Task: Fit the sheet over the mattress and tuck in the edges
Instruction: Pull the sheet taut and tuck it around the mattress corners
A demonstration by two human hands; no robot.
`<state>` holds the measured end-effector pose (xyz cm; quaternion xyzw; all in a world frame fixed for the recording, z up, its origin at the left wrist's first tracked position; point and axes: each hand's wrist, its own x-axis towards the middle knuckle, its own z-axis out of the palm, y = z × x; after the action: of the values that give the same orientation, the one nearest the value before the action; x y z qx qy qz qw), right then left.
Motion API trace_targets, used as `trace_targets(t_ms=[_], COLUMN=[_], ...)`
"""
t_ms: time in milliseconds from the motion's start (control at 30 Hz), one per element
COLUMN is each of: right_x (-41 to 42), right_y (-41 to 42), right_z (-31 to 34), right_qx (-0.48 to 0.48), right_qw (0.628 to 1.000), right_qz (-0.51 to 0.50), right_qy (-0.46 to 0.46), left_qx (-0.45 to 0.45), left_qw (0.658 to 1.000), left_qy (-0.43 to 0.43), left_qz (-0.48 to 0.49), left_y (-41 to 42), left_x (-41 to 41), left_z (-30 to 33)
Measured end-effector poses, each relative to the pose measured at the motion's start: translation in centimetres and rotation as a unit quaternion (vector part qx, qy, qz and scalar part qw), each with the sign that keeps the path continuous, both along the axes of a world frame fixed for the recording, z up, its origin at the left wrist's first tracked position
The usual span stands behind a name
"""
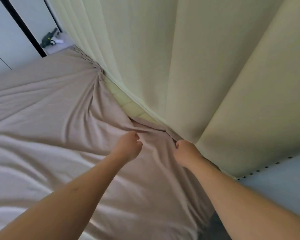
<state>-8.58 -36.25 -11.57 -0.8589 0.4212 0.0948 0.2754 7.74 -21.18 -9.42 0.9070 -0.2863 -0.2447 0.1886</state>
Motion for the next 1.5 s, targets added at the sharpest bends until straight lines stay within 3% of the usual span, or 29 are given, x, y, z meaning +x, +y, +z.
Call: trace_targets(t_ms=[167, 367, 500, 600, 667, 733, 833, 933, 1067, 1133, 1200, 1267, 1300, 1367, 1433, 1500], right_x=[2.8, 2.5, -1.2, -5.1, -6.5, -8.0, -9.9, -12.0, -14.4, -15.5, -16.5, -16.9, -17.1, -17.6, -18.7, -20.3], right_y=[-4.3, -7.4, -6.2, -4.7, -4.1, -4.7, -6.1, -6.4, -5.5, -5.2, -5.2, -5.0, -5.0, -5.5, -6.4, -7.6], right_z=[-8.5, -15.8, -16.1, -14.9, -14.3, -13.9, -13.8, -14.1, -15.5, -16.0, -16.0, -15.9, -15.6, -15.7, -15.8, -16.1], right_qx=[-0.055, -0.057, -0.152, -0.158, -0.101, -0.086, -0.089, -0.086, -0.082, -0.117, -0.179, -0.199, -0.175, -0.086, -0.018, -0.001], right_qw=[0.995, 0.967, 0.988, 0.982, 0.989, 0.994, 0.990, 0.985, 0.990, 0.991, 0.975, 0.966, 0.974, 0.994, 0.987, 0.965], right_qz=[0.063, 0.139, -0.010, -0.038, -0.035, -0.043, -0.067, -0.107, -0.113, -0.030, 0.077, 0.141, 0.133, 0.055, -0.038, -0.165], right_qy=[0.047, 0.206, 0.025, -0.092, -0.102, -0.044, 0.090, 0.100, -0.007, -0.063, -0.106, -0.091, -0.055, 0.048, 0.157, 0.203], left_qx=[-0.025, -0.015, 0.000, 0.039, 0.064, 0.061, -0.053, -0.179, -0.077, -0.005, 0.095, 0.149, 0.131, -0.001, -0.131, -0.152], left_qw=[0.999, 0.996, 0.996, 0.991, 0.975, 0.963, 0.956, 0.957, 0.964, 0.945, 0.912, 0.907, 0.915, 0.918, 0.879, 0.863], left_qy=[-0.016, 0.012, 0.035, 0.115, 0.212, 0.262, 0.286, 0.224, 0.251, 0.322, 0.398, 0.391, 0.379, 0.395, 0.437, 0.455], left_qz=[-0.039, -0.082, -0.086, -0.053, 0.003, 0.013, 0.019, 0.029, 0.038, 0.061, 0.016, -0.047, -0.047, 0.032, 0.137, 0.156], left_y=[-4.2, -8.4, -10.4, -12.9, -14.1, -15.4, -17.0, -17.3, -16.2, -16.6, -17.2, -18.0, -18.3, -19.6, -20.4, -20.5], left_x=[1.3, 0.0, -2.3, -4.2, -5.6, -7.0, -8.0, -8.1, -8.7, -9.7, -11.7, -13.3, -13.8, -13.9, -13.9, -14.0], left_z=[-6.9, -13.4, -15.3, -14.6, -14.2, -14.6, -14.8, -14.7, -16.7, -16.7, -16.3, -16.1, -16.3, -17.2, -17.7, -18.4])
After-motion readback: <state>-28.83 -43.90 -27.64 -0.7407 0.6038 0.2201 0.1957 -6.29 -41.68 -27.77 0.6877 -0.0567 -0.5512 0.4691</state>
